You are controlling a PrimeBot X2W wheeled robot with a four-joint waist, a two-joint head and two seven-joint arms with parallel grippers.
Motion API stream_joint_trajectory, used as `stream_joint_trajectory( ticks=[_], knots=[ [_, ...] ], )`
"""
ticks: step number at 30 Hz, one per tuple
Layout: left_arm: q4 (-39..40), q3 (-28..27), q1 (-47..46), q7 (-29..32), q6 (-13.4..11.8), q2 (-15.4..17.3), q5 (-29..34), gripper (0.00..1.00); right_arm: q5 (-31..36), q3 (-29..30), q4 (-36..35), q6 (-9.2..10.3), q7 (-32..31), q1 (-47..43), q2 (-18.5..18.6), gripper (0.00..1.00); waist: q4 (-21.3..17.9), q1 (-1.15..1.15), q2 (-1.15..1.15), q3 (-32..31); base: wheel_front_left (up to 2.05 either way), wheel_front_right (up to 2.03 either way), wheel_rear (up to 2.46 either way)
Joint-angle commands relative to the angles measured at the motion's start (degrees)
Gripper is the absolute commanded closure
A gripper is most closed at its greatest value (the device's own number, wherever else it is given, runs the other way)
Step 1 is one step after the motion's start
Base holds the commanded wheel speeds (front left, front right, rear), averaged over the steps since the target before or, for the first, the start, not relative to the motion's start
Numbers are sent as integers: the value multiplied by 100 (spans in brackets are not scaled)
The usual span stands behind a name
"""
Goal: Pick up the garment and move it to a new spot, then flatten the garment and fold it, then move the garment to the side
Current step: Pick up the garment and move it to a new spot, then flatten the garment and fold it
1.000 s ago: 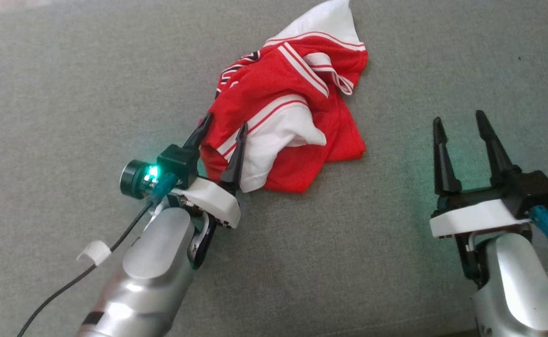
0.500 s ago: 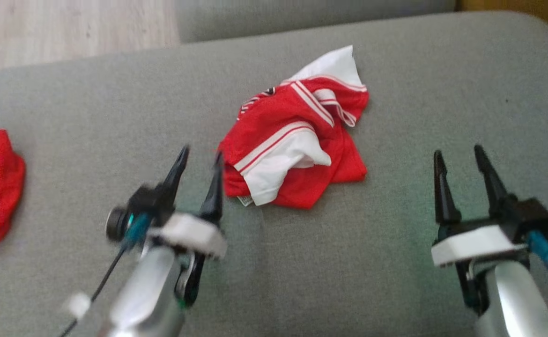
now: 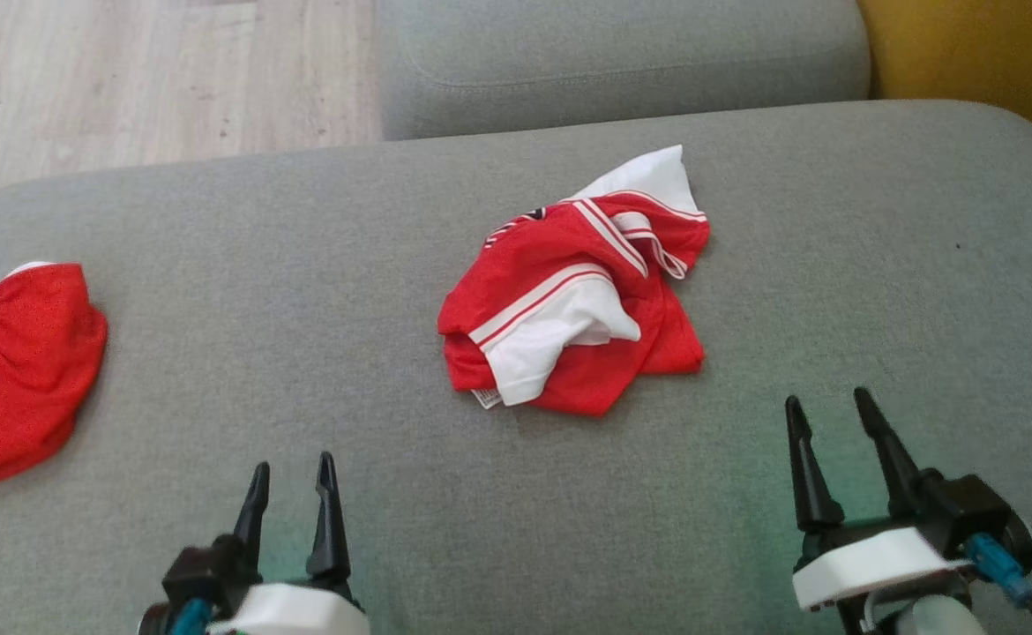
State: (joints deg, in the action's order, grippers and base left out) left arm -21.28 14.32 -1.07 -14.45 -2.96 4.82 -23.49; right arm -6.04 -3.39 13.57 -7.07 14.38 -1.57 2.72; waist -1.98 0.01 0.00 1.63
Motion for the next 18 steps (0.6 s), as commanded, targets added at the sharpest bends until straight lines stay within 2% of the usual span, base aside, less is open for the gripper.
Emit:
stream_joint_trajectory(
  ticks=[1,9,18],
  knots=[
    [248,-204,-76,-54,21,-9,74,0,-29,-172,-121,-42,62,78,16,0,63,-1,0,-53,0,0,0],
    [345,-233,101,-54,-23,-53,215,0,-112,-249,260,-42,62,47,16,0,174,-1,0,-142,0,0,0],
    [281,-267,118,-54,-31,-72,214,0,-118,-301,355,-42,62,110,16,0,181,-1,0,-149,0,0,0]
  ],
)
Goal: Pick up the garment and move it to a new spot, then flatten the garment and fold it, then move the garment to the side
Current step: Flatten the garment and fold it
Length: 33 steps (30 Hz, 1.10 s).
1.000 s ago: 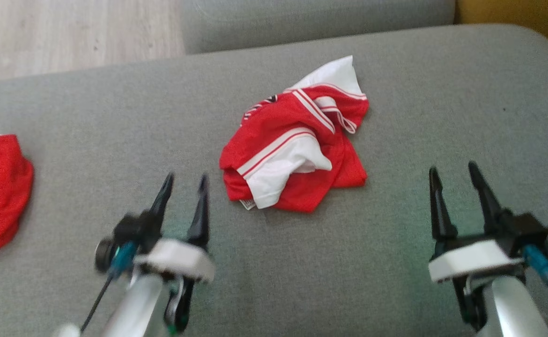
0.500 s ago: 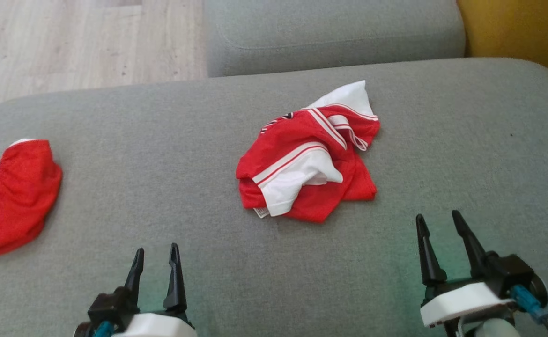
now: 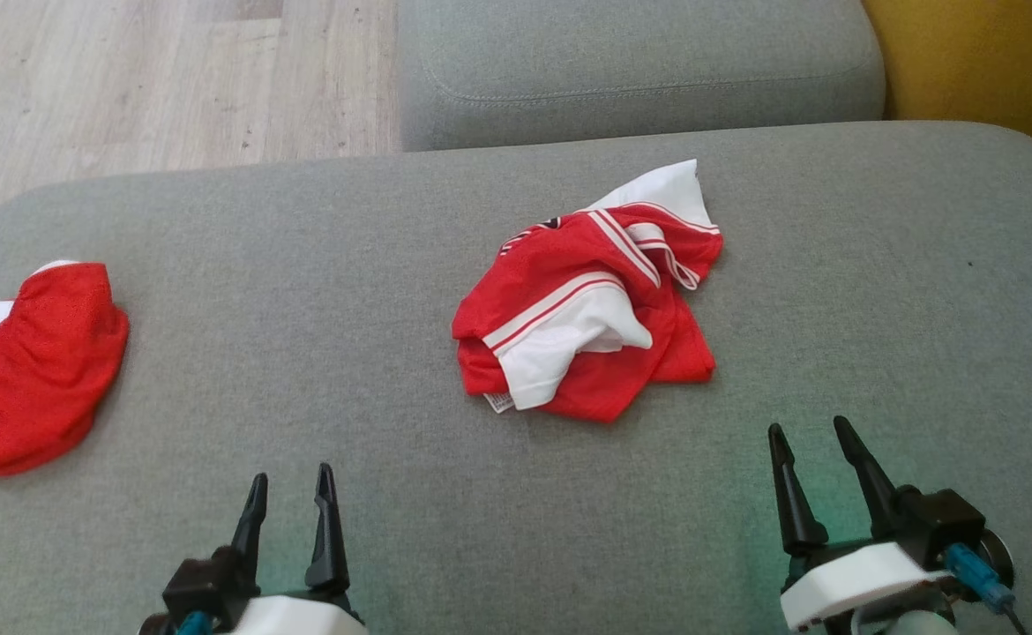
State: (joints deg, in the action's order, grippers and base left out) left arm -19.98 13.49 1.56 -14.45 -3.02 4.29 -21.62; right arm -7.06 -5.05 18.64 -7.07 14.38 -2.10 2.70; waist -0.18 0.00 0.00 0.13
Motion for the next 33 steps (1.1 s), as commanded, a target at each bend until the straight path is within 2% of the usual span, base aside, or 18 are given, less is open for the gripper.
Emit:
stream_joint_trajectory(
  ticks=[1,16,22,28,33],
  knots=[
    [141,-180,-147,-54,-24,-20,24,0,-12,-130,-148,-42,62,164,18,0,2,0,0,2,0,0,0],
    [110,-133,-224,-54,-44,-10,61,0,98,-40,-154,-42,62,293,18,0,82,0,0,102,0,0,0],
    [174,-124,-314,-54,-55,-7,95,0,199,-223,-52,-42,62,735,18,0,224,0,0,350,0,0,0],
    [235,-80,-460,-54,-55,-19,138,0,315,-471,536,-42,-36,1525,18,0,470,0,0,665,0,0,0],
    [287,-33,-632,-54,-71,-51,147,0,383,-612,1338,-42,-273,2212,18,0,788,0,0,939,0,0,0]
  ],
)
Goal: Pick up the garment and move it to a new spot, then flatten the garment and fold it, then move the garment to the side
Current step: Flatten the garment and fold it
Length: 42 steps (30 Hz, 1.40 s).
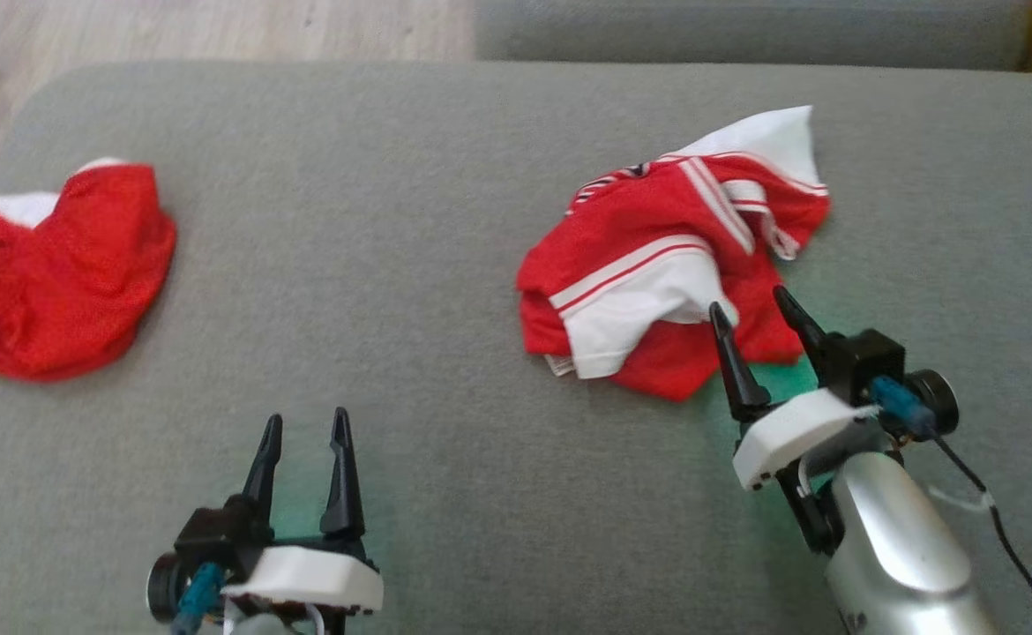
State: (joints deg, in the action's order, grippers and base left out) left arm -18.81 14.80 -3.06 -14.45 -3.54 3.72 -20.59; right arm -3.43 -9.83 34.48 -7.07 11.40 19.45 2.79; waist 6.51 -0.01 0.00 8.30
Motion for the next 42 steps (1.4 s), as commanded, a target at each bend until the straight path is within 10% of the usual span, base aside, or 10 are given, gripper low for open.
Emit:
stream_joint_trajectory(
  ticks=[1,4,7,9,20,37,38,39,40,42],
  knots=[
    [175,-162,-194,-54,-26,1,44,0,39,-125,-94,-42,-5,156,9,0,176,1,0,162,0,0,0],
    [177,-178,-240,-54,-34,-12,38,0,60,-65,273,-42,-15,403,9,0,310,1,0,253,0,0,0],
    [177,-206,-256,-55,-32,-22,34,0,15,-31,547,-42,21,601,9,71,395,1,0,297,0,0,0],
    [173,-222,-260,-55,-24,-29,35,0,9,5,652,-42,79,719,9,100,427,1,0,307,0,0,0],
    [216,-284,-257,-55,-34,-62,45,0,229,-21,-169,-42,282,1694,9,100,591,1,0,218,0,0,0],
    [505,-116,-335,-55,-80,-82,-135,0,-1013,-3742,312,-42,-761,2650,9,100,1700,1,0,510,0,0,0],
    [515,-95,-334,-55,-99,-82,-165,0,-1084,-3877,353,-42,-783,2661,9,73,1715,1,0,534,0,0,0],
    [515,-95,-334,-55,-99,-82,-165,0,-1084,-3877,353,-42,-783,2661,9,73,1715,1,0,534,0,0,0],
    [525,-76,-333,-55,-118,-83,-192,0,-1143,-4023,393,-42,-812,2661,9,0,1723,1,0,556,0,0,0],
    [548,-50,-338,-55,-162,-83,-232,0,-1265,-4211,425,-42,-762,2653,9,0,1709,1,0,591,0,0,0]
  ],
)
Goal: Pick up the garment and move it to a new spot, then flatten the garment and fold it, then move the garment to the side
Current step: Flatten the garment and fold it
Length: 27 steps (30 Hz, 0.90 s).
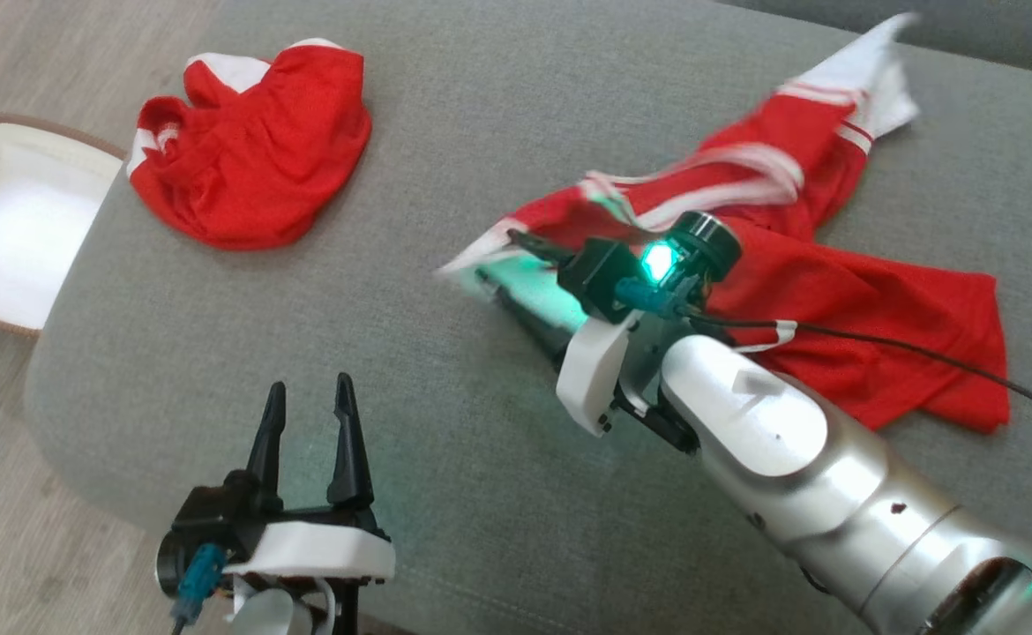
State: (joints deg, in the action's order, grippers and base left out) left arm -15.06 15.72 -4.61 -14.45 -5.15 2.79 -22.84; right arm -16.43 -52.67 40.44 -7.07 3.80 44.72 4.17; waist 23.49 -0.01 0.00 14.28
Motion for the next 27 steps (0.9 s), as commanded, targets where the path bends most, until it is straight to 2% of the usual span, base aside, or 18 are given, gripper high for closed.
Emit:
stream_joint_trajectory(
  ticks=[1,6,14,23,27],
  knots=[
    [198,-146,-179,-55,-44,10,-31,0,-39,-8,-120,-42,86,134,-129,0,-53,1,0,12,0,0,0],
    [224,-192,-196,-55,-60,10,0,0,15,334,-10,-42,520,242,-129,0,-343,1,0,-25,0,0,0],
    [216,-342,-176,-55,12,10,207,0,423,1615,130,-42,985,41,-129,0,-930,1,0,-386,0,0,0],
    [150,-411,74,-55,75,10,315,0,1123,3182,-277,-42,1111,-1361,-129,0,-1463,1,0,-863,0,0,0],
    [119,-409,173,-55,85,10,327,0,1247,3645,-610,-42,1117,-2214,-129,0,-1565,1,0,-994,0,0,0]
  ],
)
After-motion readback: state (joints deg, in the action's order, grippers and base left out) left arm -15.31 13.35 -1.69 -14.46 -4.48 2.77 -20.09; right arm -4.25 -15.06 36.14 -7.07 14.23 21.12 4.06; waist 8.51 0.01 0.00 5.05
